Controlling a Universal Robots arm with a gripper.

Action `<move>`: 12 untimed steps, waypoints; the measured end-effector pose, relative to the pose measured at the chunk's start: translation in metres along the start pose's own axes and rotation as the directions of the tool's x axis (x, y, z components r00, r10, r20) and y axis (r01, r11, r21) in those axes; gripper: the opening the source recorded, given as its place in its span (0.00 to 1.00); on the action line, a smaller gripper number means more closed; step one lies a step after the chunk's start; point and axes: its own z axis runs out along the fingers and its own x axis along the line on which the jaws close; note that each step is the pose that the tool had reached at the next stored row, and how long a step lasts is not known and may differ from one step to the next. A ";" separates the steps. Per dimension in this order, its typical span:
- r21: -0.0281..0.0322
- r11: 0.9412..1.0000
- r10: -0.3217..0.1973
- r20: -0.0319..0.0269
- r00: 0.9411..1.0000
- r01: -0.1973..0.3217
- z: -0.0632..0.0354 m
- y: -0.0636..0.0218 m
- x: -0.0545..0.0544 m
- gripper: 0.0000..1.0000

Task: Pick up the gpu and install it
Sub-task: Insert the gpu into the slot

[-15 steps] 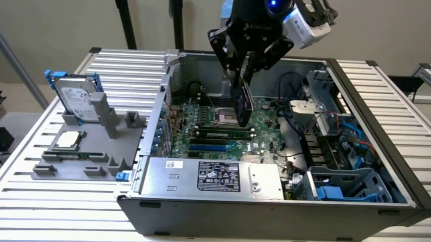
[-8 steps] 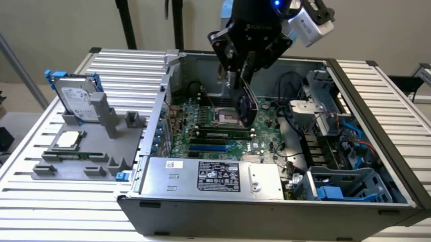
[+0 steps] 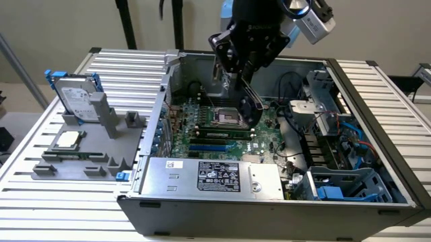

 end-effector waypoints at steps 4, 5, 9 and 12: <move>0.005 0.997 -0.072 -0.002 0.997 0.072 0.0000 0.0000 0.000 0.27; 0.006 0.996 -0.091 -0.003 0.996 0.091 0.0001 0.0000 0.000 0.27; 0.010 0.987 -0.163 -0.005 0.987 0.163 0.0003 0.0000 0.000 0.27; 0.013 0.976 -0.216 -0.008 0.976 0.216 0.0006 0.0000 0.000 0.27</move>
